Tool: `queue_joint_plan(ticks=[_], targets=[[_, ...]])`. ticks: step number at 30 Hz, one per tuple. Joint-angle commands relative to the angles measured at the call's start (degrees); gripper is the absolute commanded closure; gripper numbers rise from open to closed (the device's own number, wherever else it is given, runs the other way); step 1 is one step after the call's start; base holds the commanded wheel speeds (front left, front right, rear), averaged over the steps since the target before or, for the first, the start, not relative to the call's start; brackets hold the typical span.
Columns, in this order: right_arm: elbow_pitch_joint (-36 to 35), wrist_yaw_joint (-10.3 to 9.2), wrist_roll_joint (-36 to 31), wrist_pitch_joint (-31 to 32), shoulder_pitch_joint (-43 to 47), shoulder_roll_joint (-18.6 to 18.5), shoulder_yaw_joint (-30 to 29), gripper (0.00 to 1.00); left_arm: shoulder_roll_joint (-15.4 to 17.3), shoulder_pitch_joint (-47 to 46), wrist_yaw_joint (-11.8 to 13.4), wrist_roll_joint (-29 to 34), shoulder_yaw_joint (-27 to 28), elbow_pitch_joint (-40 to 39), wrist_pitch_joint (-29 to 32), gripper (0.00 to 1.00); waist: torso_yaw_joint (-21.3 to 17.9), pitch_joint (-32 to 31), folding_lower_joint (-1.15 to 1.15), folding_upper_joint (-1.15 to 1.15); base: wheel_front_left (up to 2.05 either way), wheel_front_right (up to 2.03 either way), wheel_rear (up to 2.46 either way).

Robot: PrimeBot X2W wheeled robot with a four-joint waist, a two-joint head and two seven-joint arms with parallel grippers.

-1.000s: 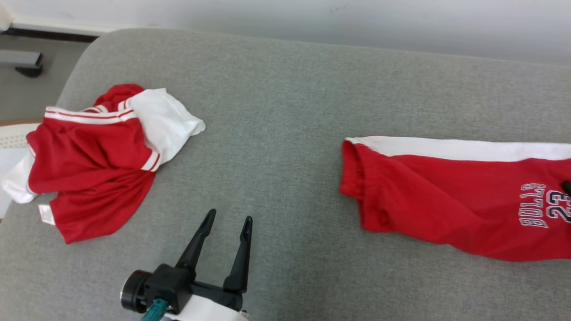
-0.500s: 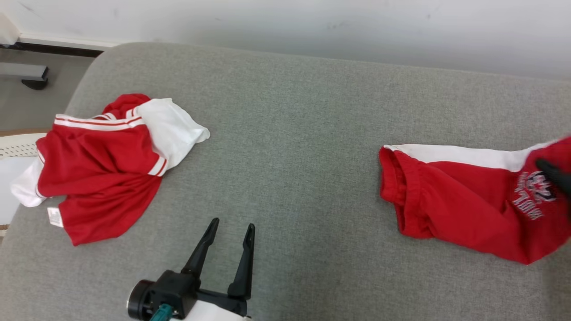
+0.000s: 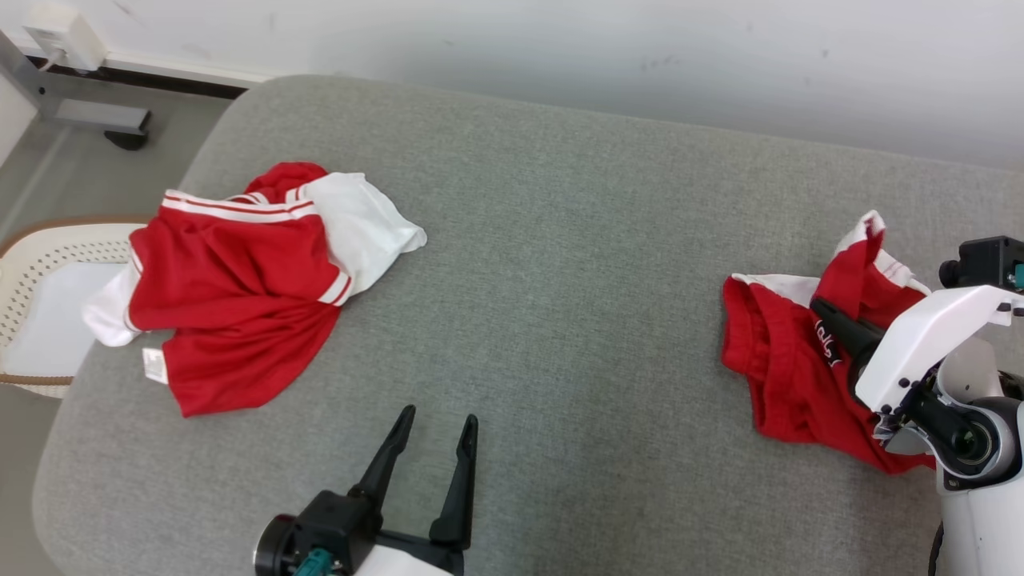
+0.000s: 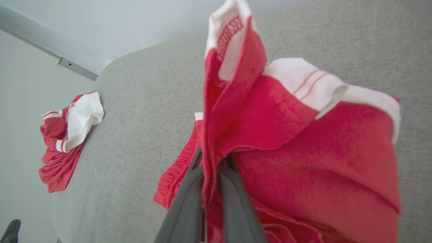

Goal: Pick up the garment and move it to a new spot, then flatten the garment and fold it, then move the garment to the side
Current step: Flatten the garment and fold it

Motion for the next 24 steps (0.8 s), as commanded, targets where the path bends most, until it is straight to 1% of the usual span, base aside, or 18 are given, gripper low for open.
queue_joint_plan(ticks=[1,2,3,5,9,13,16,17,20,22,24], targets=[[0.92,-0.11,-1.29,-1.19,-0.91,0.39,-1.23,0.68,0.17,0.38,0.35,-0.51,-0.29,0.30,-0.02,0.00,0.70,-0.61,0.00,0.00,0.00,0.00,0.00],[1.28,-0.11,-1.48,-1.51,-1.27,0.61,-1.23,0.09,0.17,0.53,0.51,-0.66,-0.36,0.35,-0.02,0.00,0.84,-0.78,0.00,0.00,0.00,0.00,0.00],[1.58,-0.11,-0.37,-1.65,-1.30,0.68,-0.67,0.00,0.17,0.70,0.50,-0.70,-0.48,0.43,-0.02,0.00,0.94,-0.98,0.00,0.00,0.00,0.00,0.00],[2.08,-0.11,3.17,-2.28,-0.69,0.73,1.67,0.00,0.17,1.15,0.66,-0.87,-0.34,0.69,-0.02,0.00,0.86,-1.56,0.00,0.00,0.00,0.00,0.00],[1.44,-0.11,8.03,-5.15,1.50,0.52,6.97,0.00,0.17,1.68,0.89,-0.38,0.23,0.99,-0.02,0.00,-0.24,-2.94,0.00,0.00,0.00,0.00,0.00],[-0.62,-0.11,13.58,-9.32,3.86,0.55,11.92,0.00,0.17,2.09,0.38,0.24,1.05,1.36,-0.02,0.00,-1.91,-4.54,0.00,0.00,0.00,0.00,0.00],[-3.89,-0.11,15.78,-12.18,6.39,0.56,14.35,0.00,0.18,2.69,0.14,0.66,1.81,1.50,-0.02,0.00,-3.28,-5.91,0.00,0.00,0.00,0.00,0.00],[-5.28,-0.11,15.65,-13.21,7.40,0.54,14.61,0.00,0.18,2.94,0.21,0.76,2.16,1.54,-0.02,0.00,-3.79,-6.46,0.00,0.00,0.00,0.00,0.00],[-10.92,-0.11,11.78,-15.55,10.97,0.57,14.68,0.00,0.18,3.49,-0.12,1.31,3.02,1.41,-0.02,0.00,-5.05,-7.96,0.00,0.00,0.00,0.00,0.00],[-15.08,-0.11,8.39,-17.06,14.34,-0.74,14.32,0.00,0.18,4.34,-0.27,1.35,3.52,1.31,-0.02,0.00,-5.70,-9.20,0.00,0.00,0.00,0.00,0.00],[-19.04,-0.11,4.60,-19.32,17.79,-3.33,13.66,0.00,0.17,4.67,-0.30,1.53,4.01,0.99,-0.02,0.00,-6.30,-10.42,0.00,0.00,0.00,0.00,0.00]])
